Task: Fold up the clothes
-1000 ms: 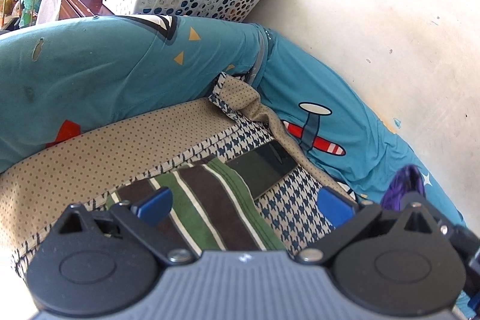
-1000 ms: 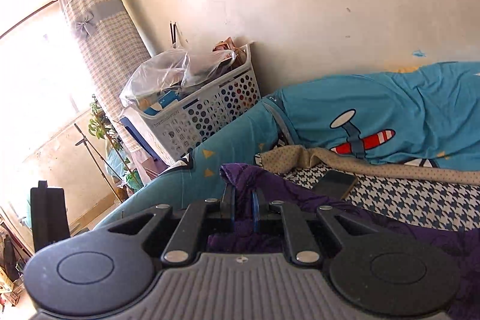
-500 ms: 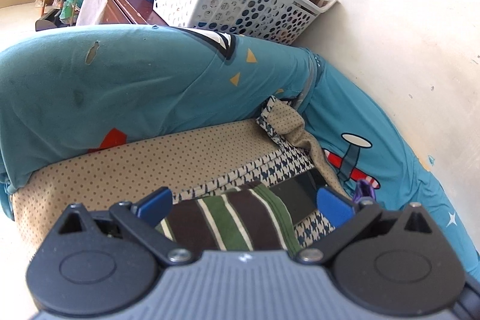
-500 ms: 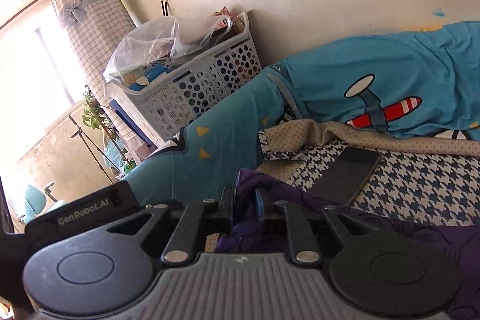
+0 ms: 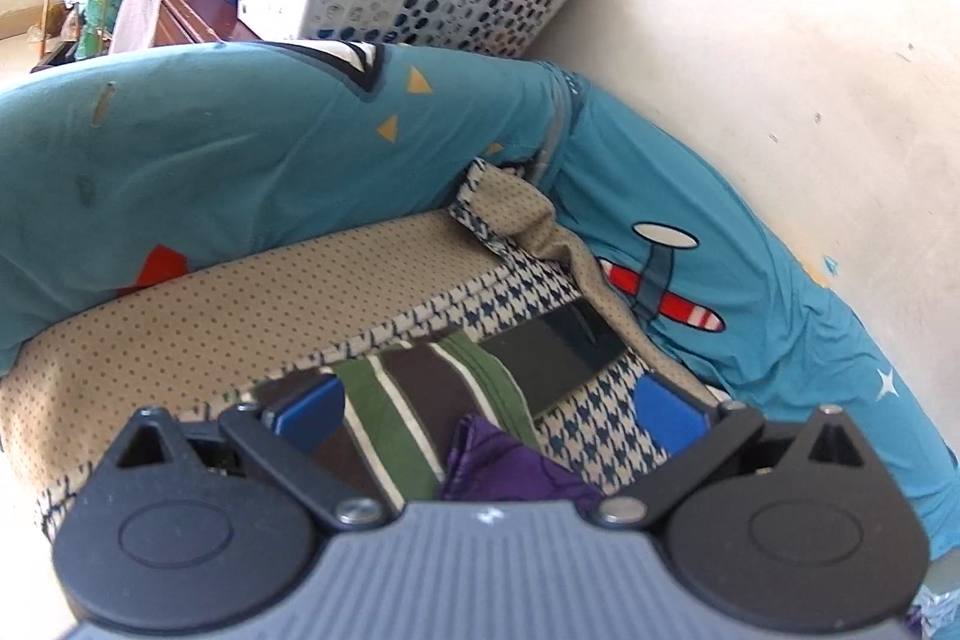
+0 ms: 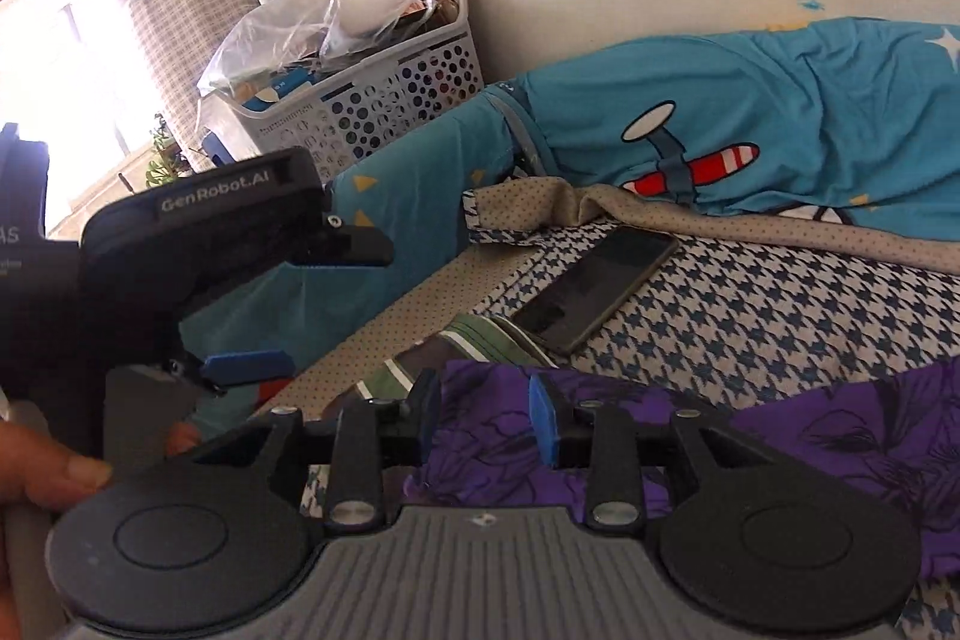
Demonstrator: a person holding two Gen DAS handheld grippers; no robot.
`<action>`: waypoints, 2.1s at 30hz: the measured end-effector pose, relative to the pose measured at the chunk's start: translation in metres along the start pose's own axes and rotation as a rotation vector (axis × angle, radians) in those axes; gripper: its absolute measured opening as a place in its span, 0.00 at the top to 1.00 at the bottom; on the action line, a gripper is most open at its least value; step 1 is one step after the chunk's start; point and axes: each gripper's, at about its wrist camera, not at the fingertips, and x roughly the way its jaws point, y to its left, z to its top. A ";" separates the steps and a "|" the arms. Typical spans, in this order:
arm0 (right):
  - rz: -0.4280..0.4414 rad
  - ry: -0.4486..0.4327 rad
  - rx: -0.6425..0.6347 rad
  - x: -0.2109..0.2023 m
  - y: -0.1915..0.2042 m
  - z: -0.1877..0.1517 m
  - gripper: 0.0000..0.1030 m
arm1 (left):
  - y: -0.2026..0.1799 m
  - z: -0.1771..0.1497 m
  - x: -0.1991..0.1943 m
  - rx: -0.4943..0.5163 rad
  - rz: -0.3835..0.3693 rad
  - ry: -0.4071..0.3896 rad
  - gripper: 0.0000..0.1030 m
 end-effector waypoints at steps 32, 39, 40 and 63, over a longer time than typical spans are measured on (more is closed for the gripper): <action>-0.329 -0.021 0.144 -0.208 -0.162 -0.063 0.66 | -0.213 -0.156 0.012 0.474 -0.294 0.270 0.00; -0.379 -0.022 0.152 -0.239 -0.193 -0.075 0.64 | -0.241 -0.195 0.010 0.569 -0.327 0.305 0.00; -0.386 -0.023 0.156 -0.242 -0.197 -0.077 0.64 | -0.244 -0.199 0.011 0.575 -0.332 0.311 0.00; -0.674 -0.228 0.342 -0.350 -0.338 -0.069 0.61 | -0.283 -0.285 0.038 0.732 -0.317 0.450 0.00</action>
